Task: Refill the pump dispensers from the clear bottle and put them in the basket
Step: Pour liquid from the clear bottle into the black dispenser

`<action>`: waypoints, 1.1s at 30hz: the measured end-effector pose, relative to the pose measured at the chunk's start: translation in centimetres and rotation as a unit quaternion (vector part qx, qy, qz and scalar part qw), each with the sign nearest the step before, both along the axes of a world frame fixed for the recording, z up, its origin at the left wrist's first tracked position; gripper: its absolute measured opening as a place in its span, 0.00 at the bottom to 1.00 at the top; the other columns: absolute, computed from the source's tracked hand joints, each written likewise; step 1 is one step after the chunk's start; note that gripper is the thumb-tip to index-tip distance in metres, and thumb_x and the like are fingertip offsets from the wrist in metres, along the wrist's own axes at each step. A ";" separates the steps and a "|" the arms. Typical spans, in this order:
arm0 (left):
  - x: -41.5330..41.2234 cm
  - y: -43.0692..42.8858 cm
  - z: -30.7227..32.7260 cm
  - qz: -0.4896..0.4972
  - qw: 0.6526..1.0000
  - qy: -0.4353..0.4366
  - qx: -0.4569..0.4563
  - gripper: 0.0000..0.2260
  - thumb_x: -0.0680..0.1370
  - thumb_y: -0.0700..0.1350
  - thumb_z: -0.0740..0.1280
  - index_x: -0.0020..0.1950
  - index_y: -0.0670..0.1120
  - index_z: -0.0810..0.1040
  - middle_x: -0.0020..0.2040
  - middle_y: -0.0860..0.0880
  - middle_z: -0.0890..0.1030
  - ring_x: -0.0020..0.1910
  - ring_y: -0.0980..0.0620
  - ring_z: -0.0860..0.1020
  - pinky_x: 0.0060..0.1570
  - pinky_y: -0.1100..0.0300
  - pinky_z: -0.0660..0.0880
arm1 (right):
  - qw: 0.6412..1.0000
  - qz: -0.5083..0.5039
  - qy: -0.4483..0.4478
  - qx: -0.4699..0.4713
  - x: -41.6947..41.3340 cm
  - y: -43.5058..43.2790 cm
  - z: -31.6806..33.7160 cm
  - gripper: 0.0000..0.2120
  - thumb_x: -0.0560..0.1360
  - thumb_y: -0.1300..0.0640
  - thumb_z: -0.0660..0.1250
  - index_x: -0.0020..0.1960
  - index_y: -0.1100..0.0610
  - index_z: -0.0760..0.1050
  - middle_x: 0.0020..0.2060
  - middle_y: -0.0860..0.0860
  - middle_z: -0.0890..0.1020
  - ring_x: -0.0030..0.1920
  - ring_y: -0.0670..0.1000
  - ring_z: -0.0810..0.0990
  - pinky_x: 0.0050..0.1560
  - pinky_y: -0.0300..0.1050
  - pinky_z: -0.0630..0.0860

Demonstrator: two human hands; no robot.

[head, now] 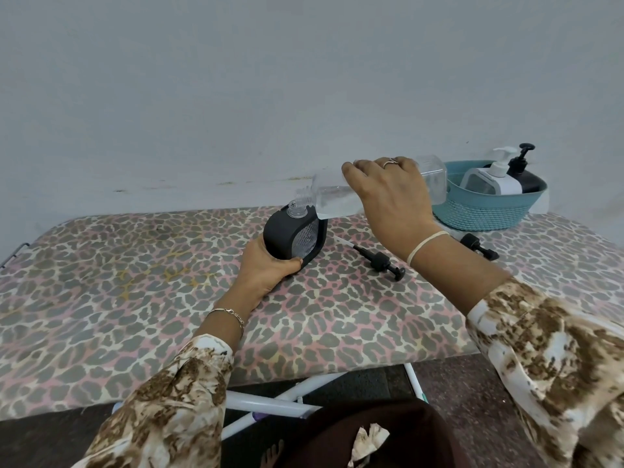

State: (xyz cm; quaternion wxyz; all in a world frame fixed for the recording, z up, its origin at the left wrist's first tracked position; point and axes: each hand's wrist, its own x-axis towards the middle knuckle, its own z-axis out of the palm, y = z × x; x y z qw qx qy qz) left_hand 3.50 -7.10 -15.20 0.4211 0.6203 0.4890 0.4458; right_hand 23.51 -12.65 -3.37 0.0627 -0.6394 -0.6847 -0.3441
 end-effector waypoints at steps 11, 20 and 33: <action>0.1 0.0 0.0 0.001 1.000 -0.005 -0.011 0.21 0.64 0.35 0.78 0.49 0.52 0.77 0.45 0.57 0.82 0.45 0.63 0.80 0.41 0.72 0.76 | 1.000 -0.003 -0.016 -0.003 0.0 0.1 0.2 0.26 0.72 0.69 0.61 0.68 0.56 0.64 0.59 0.53 0.78 0.54 0.58 0.77 0.58 0.52 0.67; 0.1 0.0 0.1 -0.001 1.000 -0.009 -0.015 0.21 0.64 0.34 0.78 0.48 0.53 0.76 0.45 0.56 0.82 0.45 0.62 0.81 0.39 0.73 0.76 | 1.000 -0.001 -0.021 -0.005 0.0 0.0 0.4 0.26 0.72 0.69 0.62 0.68 0.57 0.64 0.58 0.53 0.78 0.54 0.58 0.78 0.59 0.52 0.67; 0.0 0.1 0.0 0.000 1.000 -0.007 -0.014 0.20 0.64 0.34 0.78 0.46 0.54 0.77 0.44 0.55 0.83 0.39 0.65 0.81 0.36 0.72 0.75 | 1.000 0.002 -0.024 -0.008 0.0 0.1 0.4 0.25 0.72 0.69 0.60 0.67 0.57 0.64 0.59 0.53 0.78 0.55 0.58 0.77 0.62 0.53 0.64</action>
